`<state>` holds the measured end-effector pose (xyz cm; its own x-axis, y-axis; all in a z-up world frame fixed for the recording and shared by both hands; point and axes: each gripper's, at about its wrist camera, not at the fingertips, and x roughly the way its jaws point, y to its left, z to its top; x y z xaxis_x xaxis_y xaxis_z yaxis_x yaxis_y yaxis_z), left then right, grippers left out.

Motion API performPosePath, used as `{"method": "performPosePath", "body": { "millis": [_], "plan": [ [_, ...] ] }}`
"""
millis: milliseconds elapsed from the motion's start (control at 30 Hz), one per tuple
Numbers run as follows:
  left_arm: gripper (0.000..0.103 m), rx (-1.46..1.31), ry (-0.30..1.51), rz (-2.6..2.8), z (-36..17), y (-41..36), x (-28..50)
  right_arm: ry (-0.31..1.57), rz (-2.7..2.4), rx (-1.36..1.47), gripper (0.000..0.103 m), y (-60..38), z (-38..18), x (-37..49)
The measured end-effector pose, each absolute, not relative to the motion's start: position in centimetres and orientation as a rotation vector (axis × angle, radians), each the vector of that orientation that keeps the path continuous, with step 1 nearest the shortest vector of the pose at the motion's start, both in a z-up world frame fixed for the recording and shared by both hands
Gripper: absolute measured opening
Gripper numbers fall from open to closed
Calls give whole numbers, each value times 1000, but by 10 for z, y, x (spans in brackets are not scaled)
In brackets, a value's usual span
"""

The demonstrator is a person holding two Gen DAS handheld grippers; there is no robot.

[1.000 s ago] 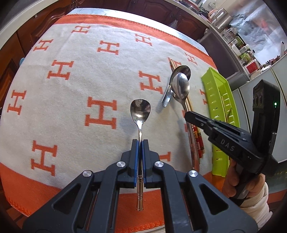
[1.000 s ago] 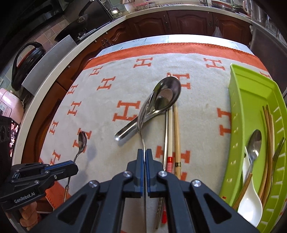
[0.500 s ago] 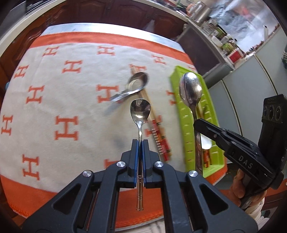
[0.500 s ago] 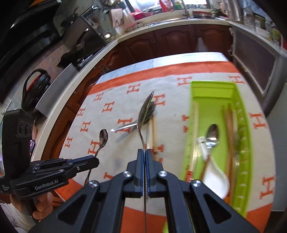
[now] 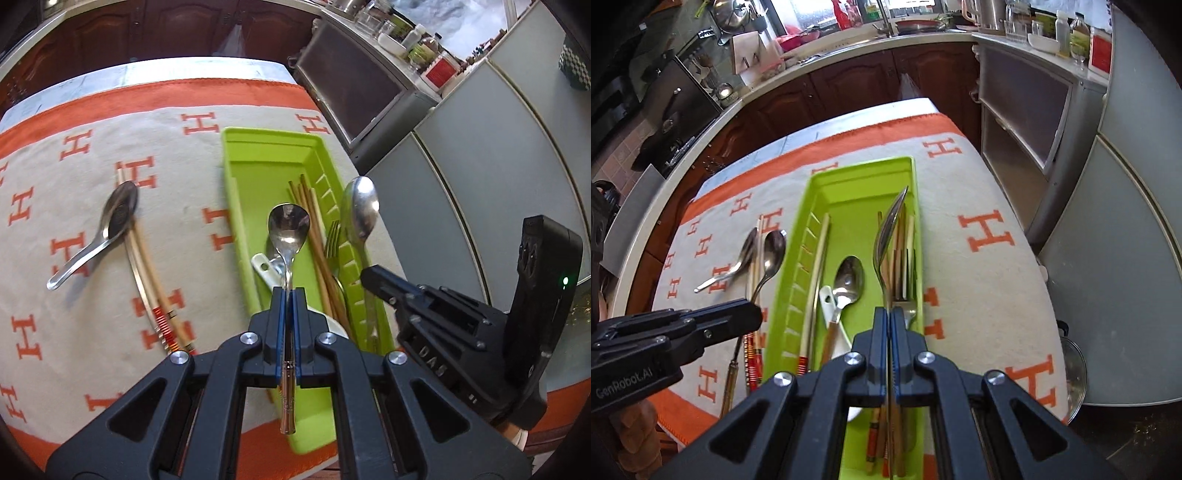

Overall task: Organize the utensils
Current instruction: 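Carry both spoons over the green tray and release them inside, then move both open tools back over the remaining utensils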

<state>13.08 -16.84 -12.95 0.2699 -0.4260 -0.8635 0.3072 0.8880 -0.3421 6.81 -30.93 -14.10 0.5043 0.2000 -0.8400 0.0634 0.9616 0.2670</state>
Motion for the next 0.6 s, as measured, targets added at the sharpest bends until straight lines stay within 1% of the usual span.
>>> {"method": "performPosePath", "body": {
  "millis": [300,600],
  "plan": [
    [2,-43,1253,-460,-164,-192,137,1094,142,307,3,-301,-159,80],
    [2,41,1211,-457,-152,-184,117,1063,130,365,3,-304,-145,65]
  ]
}}
